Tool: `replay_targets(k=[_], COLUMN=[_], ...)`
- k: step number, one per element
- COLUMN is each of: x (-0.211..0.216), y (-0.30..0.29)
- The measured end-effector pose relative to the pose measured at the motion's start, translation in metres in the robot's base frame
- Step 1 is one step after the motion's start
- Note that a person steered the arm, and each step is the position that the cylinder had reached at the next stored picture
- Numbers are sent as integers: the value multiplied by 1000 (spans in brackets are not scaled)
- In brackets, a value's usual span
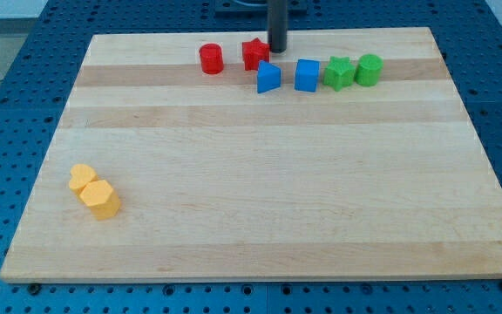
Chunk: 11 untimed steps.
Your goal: Place the red circle horizontal to the red star
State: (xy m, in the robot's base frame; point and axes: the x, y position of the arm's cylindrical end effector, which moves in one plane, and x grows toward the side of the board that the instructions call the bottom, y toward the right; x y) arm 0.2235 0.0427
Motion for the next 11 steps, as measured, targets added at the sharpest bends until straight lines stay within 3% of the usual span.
replay_targets(k=[1,3,5,6,7,8,11], x=[-9,-30,77,139,161,112,73], y=[-7,-100,-163,-162,-144,-144,-128])
